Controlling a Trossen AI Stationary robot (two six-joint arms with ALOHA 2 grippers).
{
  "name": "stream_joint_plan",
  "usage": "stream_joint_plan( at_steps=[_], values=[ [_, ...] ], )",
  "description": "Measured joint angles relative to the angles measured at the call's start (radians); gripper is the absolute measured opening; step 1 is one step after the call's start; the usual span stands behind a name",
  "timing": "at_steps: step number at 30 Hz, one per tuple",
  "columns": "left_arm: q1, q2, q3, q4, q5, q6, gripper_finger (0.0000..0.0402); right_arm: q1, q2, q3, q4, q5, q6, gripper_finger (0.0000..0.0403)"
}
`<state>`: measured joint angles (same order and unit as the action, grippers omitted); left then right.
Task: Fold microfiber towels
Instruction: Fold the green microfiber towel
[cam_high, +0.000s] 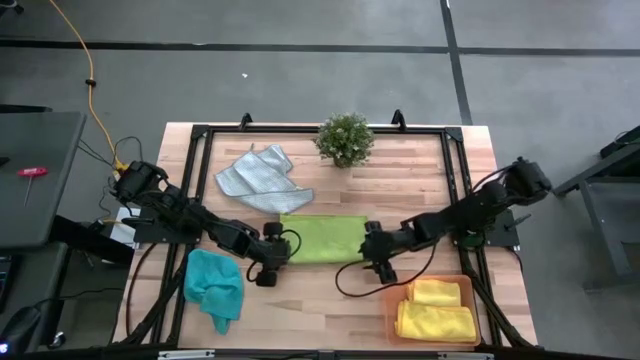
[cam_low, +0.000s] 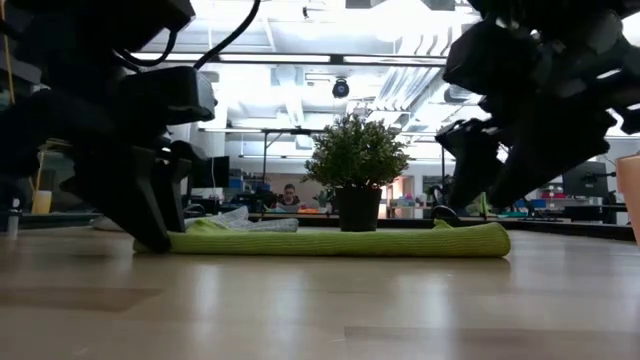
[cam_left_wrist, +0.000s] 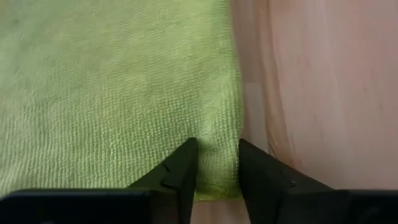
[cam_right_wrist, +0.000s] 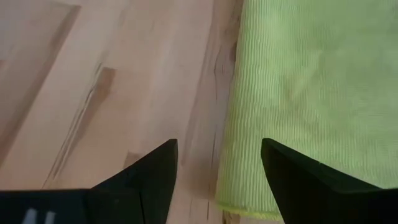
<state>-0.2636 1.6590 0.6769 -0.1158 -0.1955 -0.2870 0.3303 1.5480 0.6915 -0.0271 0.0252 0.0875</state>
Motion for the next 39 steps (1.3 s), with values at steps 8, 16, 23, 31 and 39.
stream_joint_plan(
  at_steps=[8, 16, 23, 31, 39],
  values=[
    [0.001, 0.001, -0.001, 0.001, -0.033, -0.103, 0.0031, -0.01, 0.108, 0.124, -0.127, -0.019, 0.008, 0.0224],
    [0.001, 0.001, -0.002, 0.001, -0.032, -0.103, 0.0005, -0.016, 0.129, 0.154, -0.215, -0.017, 0.077, 0.0224],
    [0.001, 0.001, -0.002, -0.001, -0.029, -0.105, 0.0007, -0.016, 0.167, 0.156, -0.234, -0.016, 0.111, 0.0218],
    [0.024, 0.001, -0.002, 0.005, -0.014, -0.141, 0.0007, -0.042, 0.172, 0.157, -0.247, 0.026, 0.13, 0.009],
    [0.049, -0.007, -0.002, 0.004, -0.021, -0.129, 0.0007, -0.089, 0.154, 0.153, -0.274, 0.019, 0.136, 0.0026]
  ],
)
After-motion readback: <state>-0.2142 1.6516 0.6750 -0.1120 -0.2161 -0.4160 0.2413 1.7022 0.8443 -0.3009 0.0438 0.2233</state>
